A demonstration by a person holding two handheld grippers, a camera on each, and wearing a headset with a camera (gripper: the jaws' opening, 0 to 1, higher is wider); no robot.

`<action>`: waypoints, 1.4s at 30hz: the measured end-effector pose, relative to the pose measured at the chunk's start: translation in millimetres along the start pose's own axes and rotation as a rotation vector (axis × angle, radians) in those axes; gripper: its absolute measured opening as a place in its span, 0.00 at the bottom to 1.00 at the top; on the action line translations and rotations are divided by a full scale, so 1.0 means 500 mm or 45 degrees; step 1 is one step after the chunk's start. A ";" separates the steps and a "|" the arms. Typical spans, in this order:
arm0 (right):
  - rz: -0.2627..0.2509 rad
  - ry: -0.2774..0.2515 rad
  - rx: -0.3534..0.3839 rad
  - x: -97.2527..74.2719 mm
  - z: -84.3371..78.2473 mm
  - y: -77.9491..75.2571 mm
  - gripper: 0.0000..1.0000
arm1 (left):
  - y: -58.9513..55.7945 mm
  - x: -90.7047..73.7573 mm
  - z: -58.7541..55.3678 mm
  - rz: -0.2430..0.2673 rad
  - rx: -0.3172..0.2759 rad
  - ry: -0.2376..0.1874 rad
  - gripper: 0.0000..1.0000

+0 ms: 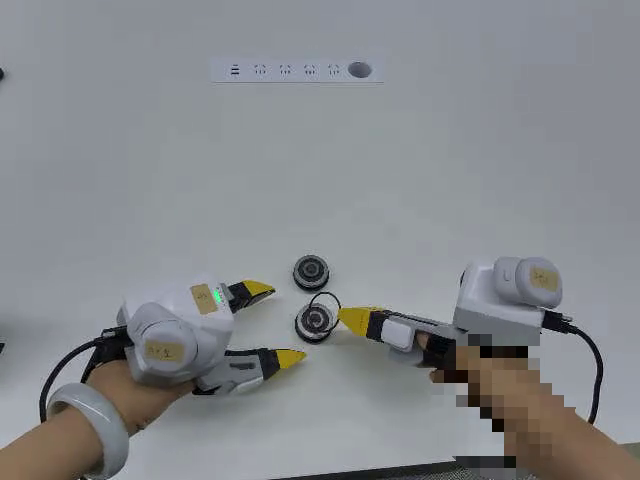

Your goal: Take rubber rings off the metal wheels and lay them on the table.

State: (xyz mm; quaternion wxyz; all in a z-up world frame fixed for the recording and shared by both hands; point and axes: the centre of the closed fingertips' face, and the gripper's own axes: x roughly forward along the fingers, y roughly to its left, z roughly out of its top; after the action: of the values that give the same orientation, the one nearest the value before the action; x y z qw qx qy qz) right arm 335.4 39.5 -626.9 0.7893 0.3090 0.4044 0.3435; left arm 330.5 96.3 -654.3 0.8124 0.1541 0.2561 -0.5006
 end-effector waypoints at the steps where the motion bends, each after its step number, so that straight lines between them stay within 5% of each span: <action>1: -0.003 -0.004 0.002 -0.001 0.002 -0.002 0.02 | -0.001 0.000 0.000 -0.001 0.001 -0.001 0.52; 33: -0.214 -0.080 0.033 -0.046 0.031 -0.116 0.02 | 0.006 0.000 0.004 0.005 -0.020 -0.009 0.50; 42: -0.272 -0.071 -0.031 -0.048 0.028 -0.136 0.02 | 0.004 0.001 0.002 0.001 -0.028 -0.011 0.50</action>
State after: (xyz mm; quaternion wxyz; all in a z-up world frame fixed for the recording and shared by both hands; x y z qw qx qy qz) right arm 356.8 -21.3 -661.8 0.8361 0.2638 0.4088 0.2536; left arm 332.8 96.2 -653.9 0.8154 0.1432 0.2581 -0.4980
